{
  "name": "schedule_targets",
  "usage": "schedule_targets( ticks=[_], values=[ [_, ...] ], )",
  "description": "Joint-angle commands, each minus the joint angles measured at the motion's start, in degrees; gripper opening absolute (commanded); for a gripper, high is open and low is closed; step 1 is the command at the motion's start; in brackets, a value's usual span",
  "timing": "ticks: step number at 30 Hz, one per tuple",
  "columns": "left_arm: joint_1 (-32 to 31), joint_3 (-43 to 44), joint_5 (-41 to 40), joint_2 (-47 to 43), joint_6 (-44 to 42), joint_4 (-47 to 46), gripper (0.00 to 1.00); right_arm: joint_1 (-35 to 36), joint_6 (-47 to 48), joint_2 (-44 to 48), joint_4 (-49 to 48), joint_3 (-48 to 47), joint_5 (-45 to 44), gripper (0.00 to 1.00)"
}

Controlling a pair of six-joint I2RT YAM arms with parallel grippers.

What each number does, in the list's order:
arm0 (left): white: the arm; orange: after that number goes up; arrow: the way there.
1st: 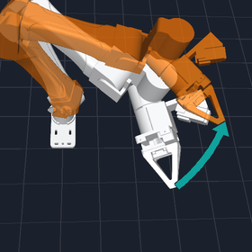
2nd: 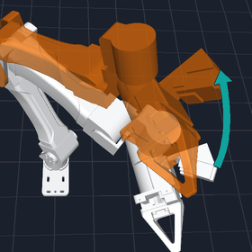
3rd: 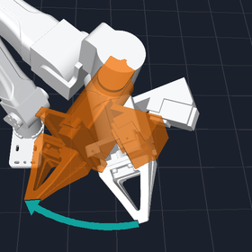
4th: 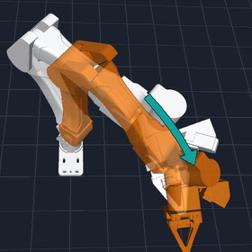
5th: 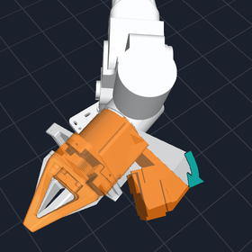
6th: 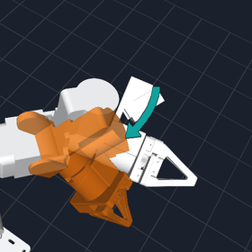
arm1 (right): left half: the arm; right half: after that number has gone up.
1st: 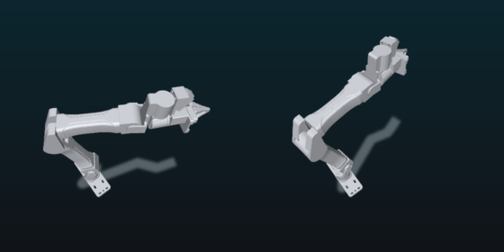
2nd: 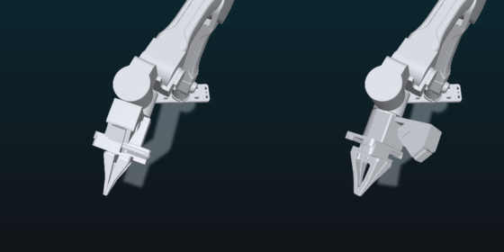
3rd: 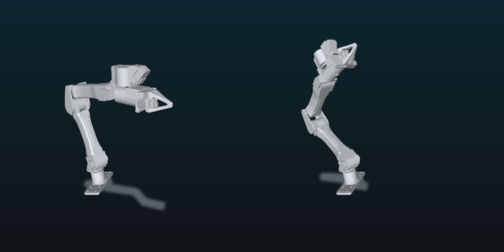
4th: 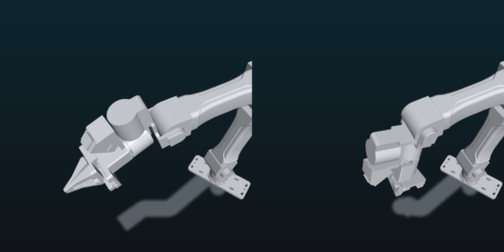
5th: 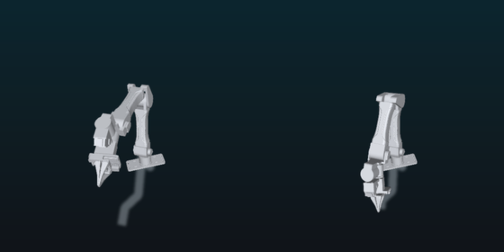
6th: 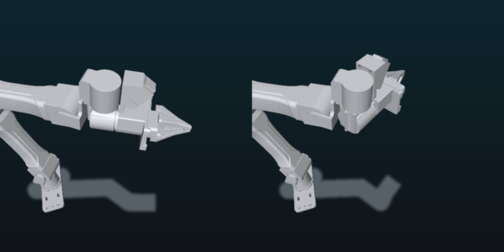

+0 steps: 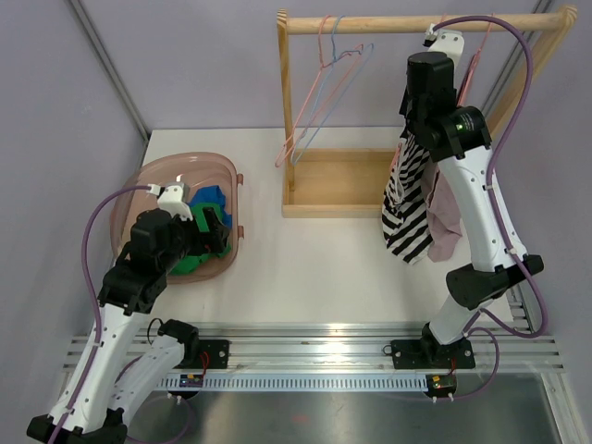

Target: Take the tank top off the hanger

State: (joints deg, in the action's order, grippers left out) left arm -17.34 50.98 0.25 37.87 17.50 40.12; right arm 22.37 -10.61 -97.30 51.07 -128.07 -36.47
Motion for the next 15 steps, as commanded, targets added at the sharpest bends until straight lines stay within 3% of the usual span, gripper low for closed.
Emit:
schedule_targets(
  ticks=[1,12,15],
  values=[
    [-0.32,0.17,2.21,0.63,-1.06,-2.77,0.99,-0.22,1.55,0.44,0.0,-3.06,-0.8,0.32],
    [-0.32,0.08,2.3,0.72,-1.15,-2.68,0.99,-0.93,1.39,-0.17,0.87,-1.74,1.13,0.18],
    [-0.32,0.08,2.03,0.63,-1.15,-2.68,0.99,-1.28,0.95,0.26,0.7,-1.48,2.1,0.0]
  ],
)
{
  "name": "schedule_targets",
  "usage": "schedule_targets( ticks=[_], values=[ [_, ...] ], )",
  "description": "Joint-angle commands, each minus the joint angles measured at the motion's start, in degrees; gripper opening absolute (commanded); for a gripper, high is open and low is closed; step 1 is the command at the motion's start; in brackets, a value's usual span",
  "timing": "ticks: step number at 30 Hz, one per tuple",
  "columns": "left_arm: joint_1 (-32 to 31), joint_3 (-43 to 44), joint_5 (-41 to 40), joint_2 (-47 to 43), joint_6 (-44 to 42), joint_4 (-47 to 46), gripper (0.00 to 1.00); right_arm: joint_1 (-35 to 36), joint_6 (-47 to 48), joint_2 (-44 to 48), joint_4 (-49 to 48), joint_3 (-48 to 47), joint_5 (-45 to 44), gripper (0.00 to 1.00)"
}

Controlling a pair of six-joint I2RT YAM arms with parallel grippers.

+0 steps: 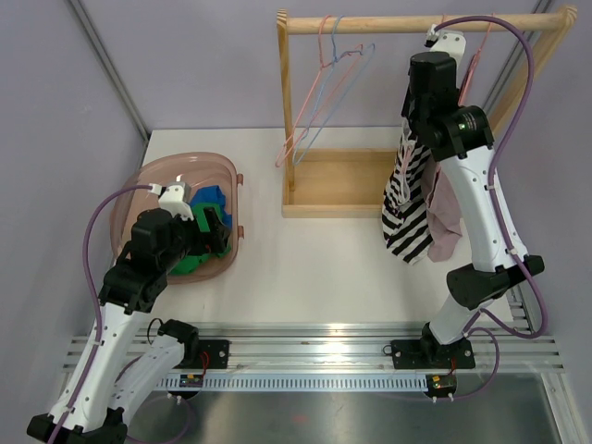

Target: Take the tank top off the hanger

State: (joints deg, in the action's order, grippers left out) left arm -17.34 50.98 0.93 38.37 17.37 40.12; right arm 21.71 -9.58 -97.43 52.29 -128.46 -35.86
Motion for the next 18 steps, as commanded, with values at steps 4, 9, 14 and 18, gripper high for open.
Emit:
schedule_targets(
  ticks=[4,9,14,18],
  values=[
    [-0.32,0.17,1.36,0.21,-1.02,-2.68,0.99,-0.62,-0.87,1.36,-0.44,-3.1,4.65,0.0],
    [-0.32,0.17,0.83,-0.14,-0.93,-2.59,0.99,-0.53,-1.4,2.59,-0.7,-7.94,10.62,0.0],
    [-0.24,0.26,1.09,-0.66,-1.02,-2.76,0.99,-0.53,-1.23,4.0,0.35,-10.93,16.23,0.0],
    [-0.32,0.08,1.62,-1.19,-1.11,-3.11,0.99,-0.62,-1.66,6.8,-0.52,-9.27,22.05,0.0]
  ],
)
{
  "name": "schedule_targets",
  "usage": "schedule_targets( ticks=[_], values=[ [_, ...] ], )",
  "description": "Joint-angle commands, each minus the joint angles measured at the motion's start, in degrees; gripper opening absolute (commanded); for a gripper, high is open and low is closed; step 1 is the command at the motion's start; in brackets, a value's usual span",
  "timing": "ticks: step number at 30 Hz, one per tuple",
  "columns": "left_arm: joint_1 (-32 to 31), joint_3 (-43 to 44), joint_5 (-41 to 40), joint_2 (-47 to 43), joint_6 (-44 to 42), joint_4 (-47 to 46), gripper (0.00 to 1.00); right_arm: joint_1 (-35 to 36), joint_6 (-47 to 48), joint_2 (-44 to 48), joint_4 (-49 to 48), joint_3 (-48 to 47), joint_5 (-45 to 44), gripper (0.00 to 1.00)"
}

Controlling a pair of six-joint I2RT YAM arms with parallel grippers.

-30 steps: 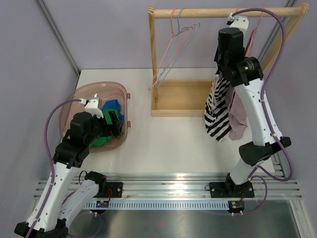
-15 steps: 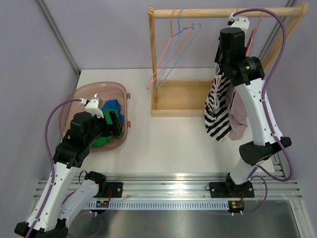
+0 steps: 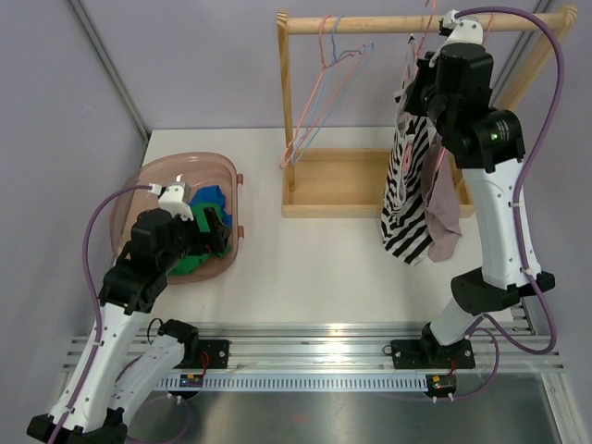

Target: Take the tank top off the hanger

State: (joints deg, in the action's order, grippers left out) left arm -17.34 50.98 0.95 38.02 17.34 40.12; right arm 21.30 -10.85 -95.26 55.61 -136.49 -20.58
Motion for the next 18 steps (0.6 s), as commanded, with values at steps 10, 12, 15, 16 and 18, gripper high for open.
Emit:
schedule_targets(
  ticks=[10,12,15,16,18],
  values=[
    [-0.76,1.57,7.31,-4.01,-1.17,-5.23,0.99,-0.12,-3.03,18.61,-2.97,15.33,23.19,0.0],
    [-1.81,3.32,7.4,-3.74,0.05,-5.14,0.99,-0.12,-4.0,24.23,-3.32,20.27,25.84,0.0],
    [-4.27,8.07,7.4,-2.95,1.55,-5.75,0.99,-0.12,-5.23,31.33,-4.02,28.98,31.2,0.0],
    [-6.1,11.13,6.09,-2.43,1.9,-5.93,0.99,-0.12,-5.58,32.76,-3.68,31.95,33.3,0.0],
    [-8.13,14.13,4.86,-0.59,1.99,-6.1,0.99,-0.12,-5.76,37.15,-2.36,34.61,36.38,0.0]
  ],
)
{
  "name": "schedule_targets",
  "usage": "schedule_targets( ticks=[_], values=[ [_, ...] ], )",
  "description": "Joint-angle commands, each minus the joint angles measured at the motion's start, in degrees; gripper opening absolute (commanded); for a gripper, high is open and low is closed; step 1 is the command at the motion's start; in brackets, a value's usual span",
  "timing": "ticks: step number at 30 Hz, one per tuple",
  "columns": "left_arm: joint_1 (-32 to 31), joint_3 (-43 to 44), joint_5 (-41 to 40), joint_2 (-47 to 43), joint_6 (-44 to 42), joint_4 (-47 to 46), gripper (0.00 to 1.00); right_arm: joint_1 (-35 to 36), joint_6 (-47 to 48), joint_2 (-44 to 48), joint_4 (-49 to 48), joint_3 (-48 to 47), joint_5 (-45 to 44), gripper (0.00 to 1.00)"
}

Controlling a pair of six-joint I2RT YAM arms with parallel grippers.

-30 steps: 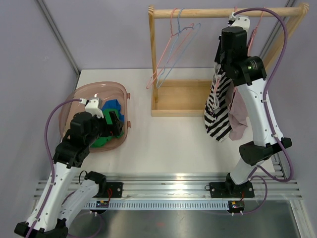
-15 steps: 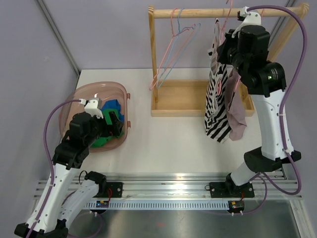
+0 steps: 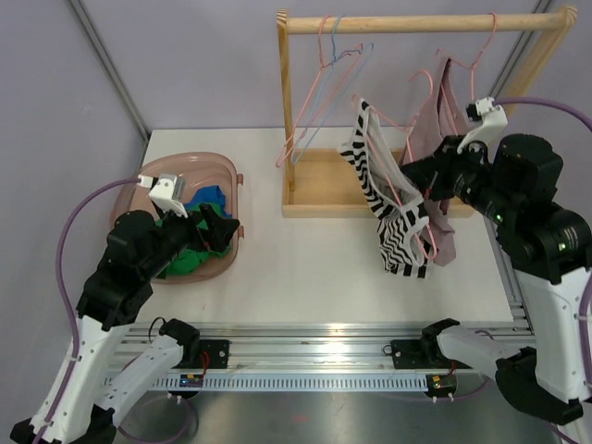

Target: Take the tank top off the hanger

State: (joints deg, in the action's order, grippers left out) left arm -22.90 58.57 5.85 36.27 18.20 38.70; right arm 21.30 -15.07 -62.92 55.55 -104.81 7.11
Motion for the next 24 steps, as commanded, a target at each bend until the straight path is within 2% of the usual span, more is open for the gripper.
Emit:
schedule_targets(
  ticks=[1,6,12,13,15,16,19,21,24],
  values=[
    [-4.68,9.87,-1.79,1.95,1.14,-4.77,0.99,-0.2,-1.71,6.21,-2.29,5.47,10.36,0.0],
    [-13.91,18.15,-8.82,8.97,0.35,-5.64,0.99,-0.12,-3.21,13.6,-0.53,8.75,21.77,0.0],
    [-29.38,26.06,-19.02,15.31,-2.98,-9.6,0.99,-0.12,-5.93,18.44,0.43,8.58,28.82,0.0],
    [-34.27,27.47,-22.6,17.93,-3.86,-9.69,0.99,-0.12,-6.11,18.36,1.57,7.27,29.96,0.0],
    [-39.83,31.49,-27.01,20.41,-7.9,-10.56,0.99,-0.12,-6.02,18.09,2.72,5.51,30.67,0.0],
    [-45.25,32.57,-31.47,23.03,-9.39,-11.01,0.99,-0.12,-6.2,18.0,3.51,3.85,30.68,0.0],
    [-53.71,37.82,-39.47,27.35,-15.46,-12.15,0.99,-0.12,-6.55,17.13,4.56,1.03,31.99,0.0],
    [-56.02,40.39,-42.83,31.83,-17.84,-11.55,0.99,-0.12,-6.73,16.6,4.48,-0.03,33.13,0.0],
    [-57.44,45.22,-48.72,36.32,-19.34,-9.35,0.94,-0.12,-6.73,16.25,4.83,-2.23,33.49,0.0]
  ],
)
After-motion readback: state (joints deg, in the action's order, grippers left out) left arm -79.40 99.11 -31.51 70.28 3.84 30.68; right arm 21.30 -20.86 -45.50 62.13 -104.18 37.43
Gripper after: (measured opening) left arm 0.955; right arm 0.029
